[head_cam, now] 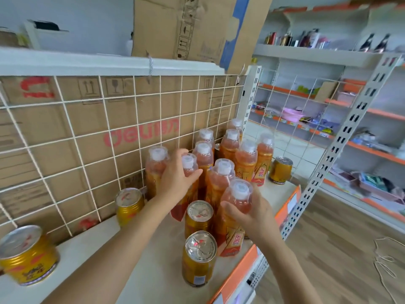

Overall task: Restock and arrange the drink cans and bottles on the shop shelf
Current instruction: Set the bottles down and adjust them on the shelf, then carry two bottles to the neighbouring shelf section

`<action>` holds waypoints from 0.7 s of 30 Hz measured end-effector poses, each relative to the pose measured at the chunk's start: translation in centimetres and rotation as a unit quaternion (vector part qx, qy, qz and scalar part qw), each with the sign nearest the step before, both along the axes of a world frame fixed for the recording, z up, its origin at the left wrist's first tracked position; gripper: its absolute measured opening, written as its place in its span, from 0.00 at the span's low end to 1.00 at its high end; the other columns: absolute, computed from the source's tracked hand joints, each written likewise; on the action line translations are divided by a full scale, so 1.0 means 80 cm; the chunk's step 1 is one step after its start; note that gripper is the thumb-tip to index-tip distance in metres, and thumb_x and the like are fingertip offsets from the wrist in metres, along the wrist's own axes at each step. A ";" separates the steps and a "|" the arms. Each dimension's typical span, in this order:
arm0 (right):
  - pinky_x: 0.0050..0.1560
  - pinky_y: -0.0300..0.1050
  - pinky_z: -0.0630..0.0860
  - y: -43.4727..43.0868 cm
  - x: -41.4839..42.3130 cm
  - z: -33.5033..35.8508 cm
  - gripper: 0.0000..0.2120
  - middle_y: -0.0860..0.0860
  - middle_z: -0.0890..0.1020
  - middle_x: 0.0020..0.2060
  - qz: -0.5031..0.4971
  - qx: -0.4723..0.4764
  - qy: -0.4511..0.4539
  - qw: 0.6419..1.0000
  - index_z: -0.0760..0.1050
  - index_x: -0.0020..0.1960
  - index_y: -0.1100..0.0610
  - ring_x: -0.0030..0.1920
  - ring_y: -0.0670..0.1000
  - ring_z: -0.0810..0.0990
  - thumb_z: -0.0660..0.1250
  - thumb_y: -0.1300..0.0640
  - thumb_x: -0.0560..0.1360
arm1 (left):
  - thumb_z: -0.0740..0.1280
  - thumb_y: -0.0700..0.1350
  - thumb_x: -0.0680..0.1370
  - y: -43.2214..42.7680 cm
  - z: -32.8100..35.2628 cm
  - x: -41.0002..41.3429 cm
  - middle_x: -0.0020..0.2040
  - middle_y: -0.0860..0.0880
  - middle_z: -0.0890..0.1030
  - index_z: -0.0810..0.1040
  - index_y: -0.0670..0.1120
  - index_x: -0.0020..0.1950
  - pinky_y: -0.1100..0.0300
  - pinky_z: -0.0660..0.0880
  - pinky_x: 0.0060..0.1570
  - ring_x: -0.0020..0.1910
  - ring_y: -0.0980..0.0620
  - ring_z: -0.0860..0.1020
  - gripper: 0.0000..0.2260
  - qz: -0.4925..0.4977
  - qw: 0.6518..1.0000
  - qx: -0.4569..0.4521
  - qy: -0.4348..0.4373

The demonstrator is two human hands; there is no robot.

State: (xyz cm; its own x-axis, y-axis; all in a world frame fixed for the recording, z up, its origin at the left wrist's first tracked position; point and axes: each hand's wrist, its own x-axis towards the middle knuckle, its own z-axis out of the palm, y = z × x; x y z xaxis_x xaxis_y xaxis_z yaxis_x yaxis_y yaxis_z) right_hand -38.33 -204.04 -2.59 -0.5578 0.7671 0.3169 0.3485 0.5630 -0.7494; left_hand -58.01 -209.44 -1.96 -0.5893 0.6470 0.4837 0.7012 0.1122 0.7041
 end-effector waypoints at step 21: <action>0.42 0.55 0.78 -0.034 0.092 0.052 0.30 0.43 0.82 0.38 0.034 0.017 0.080 0.996 0.71 0.54 0.48 0.37 0.44 0.80 0.67 0.31 0.60 | 0.66 0.44 0.75 -0.104 0.014 0.051 0.54 0.49 0.74 0.67 0.49 0.60 0.65 0.71 0.52 0.51 0.54 0.74 0.15 0.000 0.981 0.193 0.024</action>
